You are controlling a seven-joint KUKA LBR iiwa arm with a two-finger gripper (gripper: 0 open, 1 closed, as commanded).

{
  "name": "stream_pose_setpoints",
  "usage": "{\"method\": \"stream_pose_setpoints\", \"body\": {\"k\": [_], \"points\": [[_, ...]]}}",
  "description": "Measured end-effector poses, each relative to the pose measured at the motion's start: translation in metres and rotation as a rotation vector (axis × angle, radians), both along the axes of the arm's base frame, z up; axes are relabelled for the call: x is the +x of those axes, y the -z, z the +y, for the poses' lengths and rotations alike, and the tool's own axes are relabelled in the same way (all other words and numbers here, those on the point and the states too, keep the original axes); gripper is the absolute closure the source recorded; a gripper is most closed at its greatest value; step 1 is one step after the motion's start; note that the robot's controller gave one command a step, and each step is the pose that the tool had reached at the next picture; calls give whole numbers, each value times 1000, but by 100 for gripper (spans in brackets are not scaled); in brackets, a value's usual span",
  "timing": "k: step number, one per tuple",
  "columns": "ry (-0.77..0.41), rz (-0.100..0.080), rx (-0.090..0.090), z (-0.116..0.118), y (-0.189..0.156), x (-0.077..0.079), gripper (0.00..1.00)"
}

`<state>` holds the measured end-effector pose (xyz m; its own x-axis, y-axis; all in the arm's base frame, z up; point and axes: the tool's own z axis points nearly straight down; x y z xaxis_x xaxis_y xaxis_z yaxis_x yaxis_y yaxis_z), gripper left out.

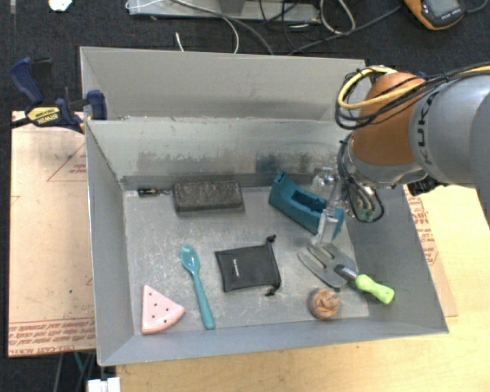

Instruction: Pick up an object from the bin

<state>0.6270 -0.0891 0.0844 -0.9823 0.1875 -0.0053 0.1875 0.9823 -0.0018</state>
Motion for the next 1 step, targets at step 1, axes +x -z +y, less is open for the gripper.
{"method": "stream_pose_setpoints", "body": {"k": [1], "points": [[80, 0, 2, 44, 13, -22, 100]]}}
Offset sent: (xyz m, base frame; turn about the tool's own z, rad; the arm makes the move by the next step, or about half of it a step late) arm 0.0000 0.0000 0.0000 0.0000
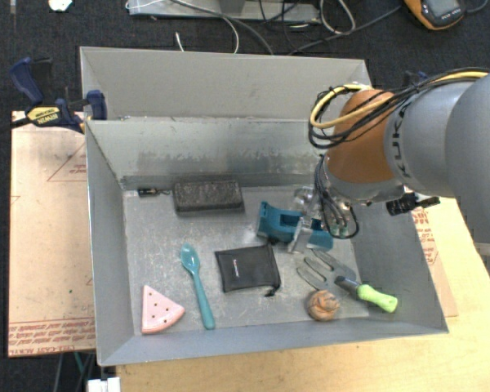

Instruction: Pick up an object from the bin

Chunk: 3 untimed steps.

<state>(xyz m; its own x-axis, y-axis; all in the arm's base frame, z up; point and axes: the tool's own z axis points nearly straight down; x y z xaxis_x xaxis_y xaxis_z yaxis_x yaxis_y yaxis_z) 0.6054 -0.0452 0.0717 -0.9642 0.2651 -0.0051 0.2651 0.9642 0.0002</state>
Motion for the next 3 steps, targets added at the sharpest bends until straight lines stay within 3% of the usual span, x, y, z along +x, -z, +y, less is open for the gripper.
{"method": "stream_pose_setpoints", "body": {"k": [3], "points": [[0, 0, -1, 0, 0, 0, 100]]}}
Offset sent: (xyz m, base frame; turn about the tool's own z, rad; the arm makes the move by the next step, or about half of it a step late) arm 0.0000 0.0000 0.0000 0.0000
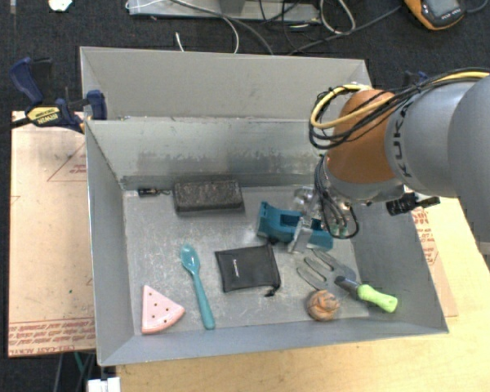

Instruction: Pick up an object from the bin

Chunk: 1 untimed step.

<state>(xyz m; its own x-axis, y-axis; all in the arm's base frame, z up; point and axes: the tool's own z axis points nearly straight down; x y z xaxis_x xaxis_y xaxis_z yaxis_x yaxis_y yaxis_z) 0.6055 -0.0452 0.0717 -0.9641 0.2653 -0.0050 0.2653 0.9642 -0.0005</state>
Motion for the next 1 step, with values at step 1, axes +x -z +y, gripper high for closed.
{"method": "stream_pose_setpoints", "body": {"k": [1], "points": [[0, 0, 0, 0, 0, 0, 100]]}}
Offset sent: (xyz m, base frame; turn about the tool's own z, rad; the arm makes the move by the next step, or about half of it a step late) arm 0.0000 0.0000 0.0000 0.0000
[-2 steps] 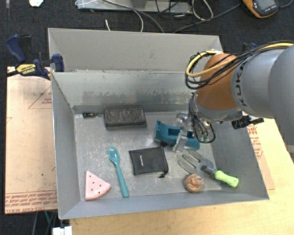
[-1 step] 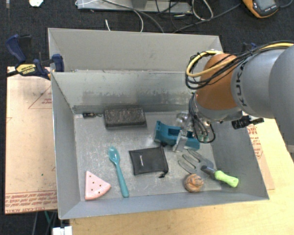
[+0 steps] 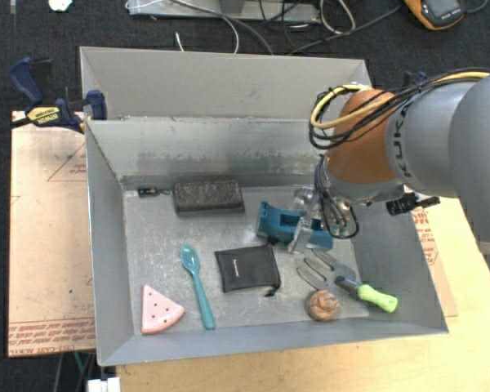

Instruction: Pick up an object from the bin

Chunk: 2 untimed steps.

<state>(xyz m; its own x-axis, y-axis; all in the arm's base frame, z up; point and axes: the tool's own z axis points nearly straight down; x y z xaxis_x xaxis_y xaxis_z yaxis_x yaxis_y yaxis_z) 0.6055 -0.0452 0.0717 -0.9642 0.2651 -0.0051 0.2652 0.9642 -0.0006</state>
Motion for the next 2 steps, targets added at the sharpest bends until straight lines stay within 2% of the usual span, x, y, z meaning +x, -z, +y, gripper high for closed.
{"method": "stream_pose_setpoints", "body": {"k": [2], "points": [[0, 0, 0, 0, 0, 0, 100]]}}
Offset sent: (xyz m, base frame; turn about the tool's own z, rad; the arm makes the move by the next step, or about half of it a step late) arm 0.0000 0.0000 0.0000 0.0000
